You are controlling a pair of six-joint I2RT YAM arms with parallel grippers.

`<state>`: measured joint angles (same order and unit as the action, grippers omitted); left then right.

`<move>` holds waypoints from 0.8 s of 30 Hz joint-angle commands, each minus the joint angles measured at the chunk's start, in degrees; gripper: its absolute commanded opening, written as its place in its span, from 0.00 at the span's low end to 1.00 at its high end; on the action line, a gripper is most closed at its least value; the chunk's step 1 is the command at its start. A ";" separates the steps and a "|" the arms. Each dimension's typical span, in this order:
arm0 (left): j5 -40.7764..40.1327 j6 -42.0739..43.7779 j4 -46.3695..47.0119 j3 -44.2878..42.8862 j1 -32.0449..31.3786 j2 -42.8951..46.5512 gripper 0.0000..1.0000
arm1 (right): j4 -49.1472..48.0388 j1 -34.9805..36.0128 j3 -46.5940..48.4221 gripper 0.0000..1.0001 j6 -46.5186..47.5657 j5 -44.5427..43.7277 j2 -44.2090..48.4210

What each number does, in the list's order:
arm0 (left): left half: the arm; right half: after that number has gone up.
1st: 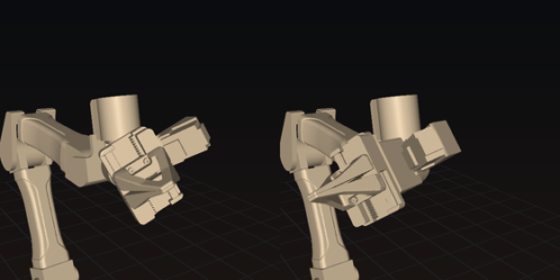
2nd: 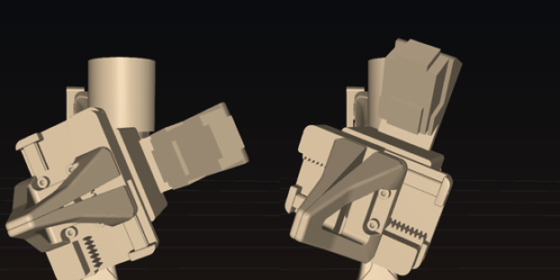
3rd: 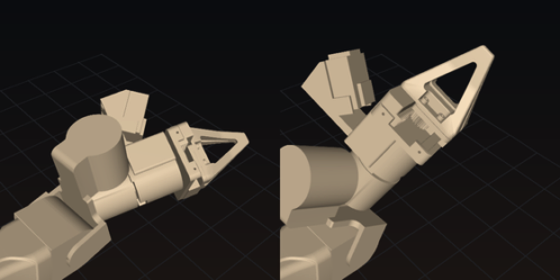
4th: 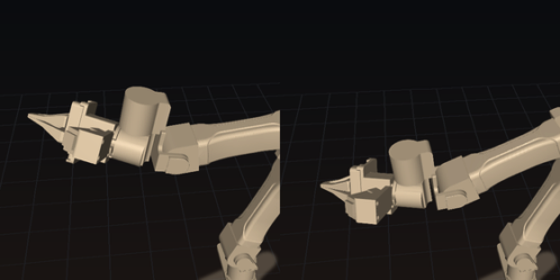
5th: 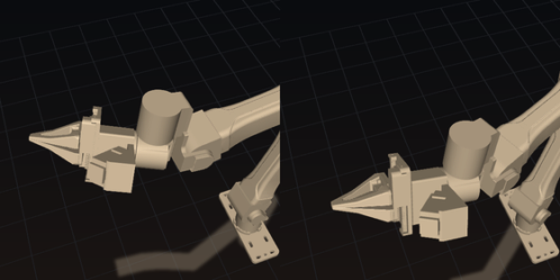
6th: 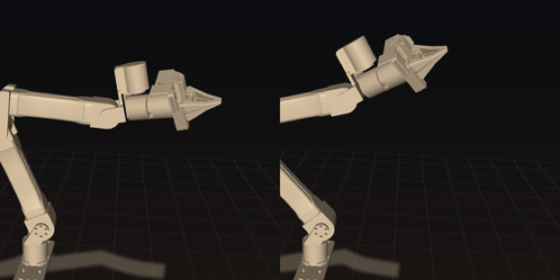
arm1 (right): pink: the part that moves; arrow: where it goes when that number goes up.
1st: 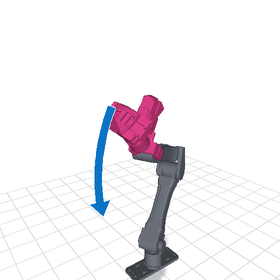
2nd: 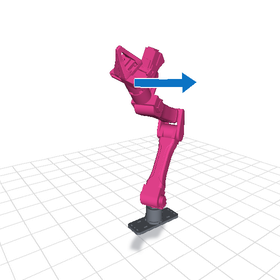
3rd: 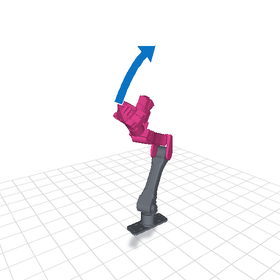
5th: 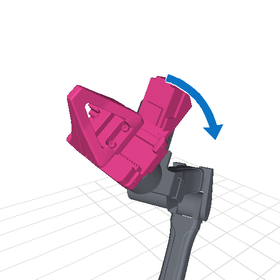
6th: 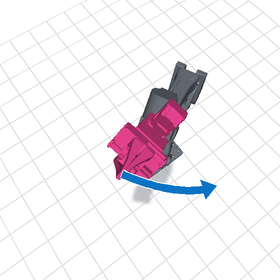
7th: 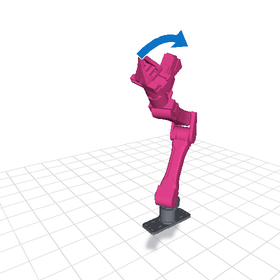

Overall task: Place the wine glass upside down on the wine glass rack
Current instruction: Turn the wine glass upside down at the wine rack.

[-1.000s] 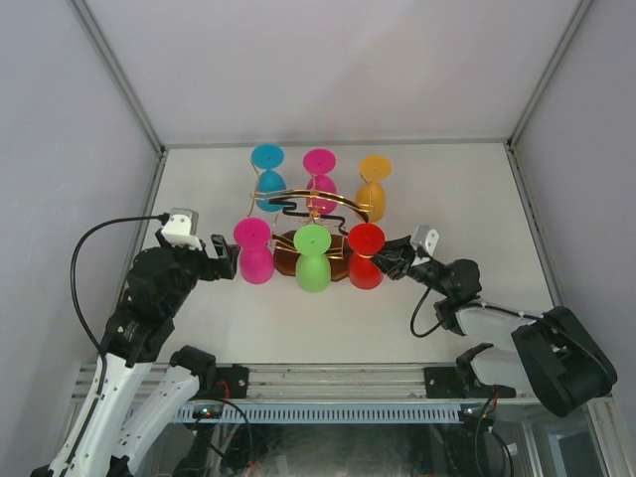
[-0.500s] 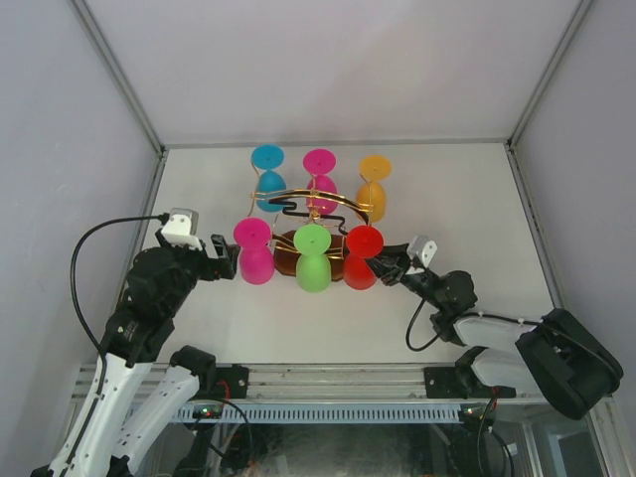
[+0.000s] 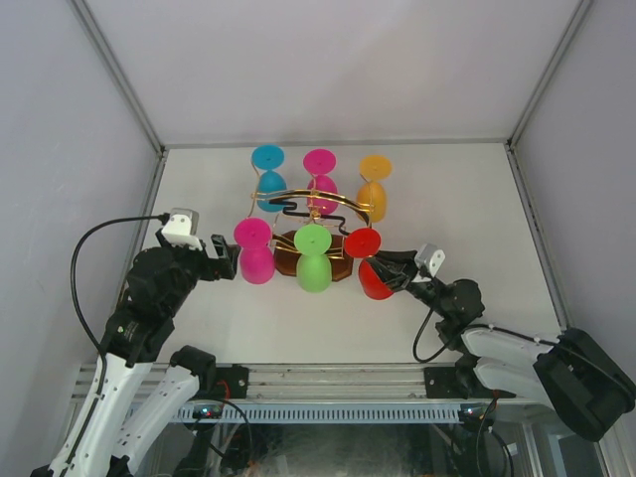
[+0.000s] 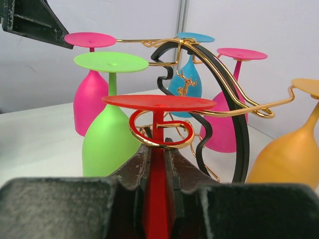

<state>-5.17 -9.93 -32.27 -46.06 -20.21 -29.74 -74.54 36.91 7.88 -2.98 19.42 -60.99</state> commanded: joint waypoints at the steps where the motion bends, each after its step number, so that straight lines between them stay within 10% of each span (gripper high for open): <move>1: 1.57 -1.04 3.34 0.80 0.20 -0.31 0.91 | 0.71 0.36 -1.13 0.01 1.79 -3.07 3.37; 24: 2.51 -1.32 3.86 0.43 0.17 -1.12 0.90 | 2.37 0.35 -0.68 0.00 1.89 5.45 4.64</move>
<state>-4.21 -10.02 -31.86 -46.06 -20.21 -30.48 -71.70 36.84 6.02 -1.04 22.26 -56.86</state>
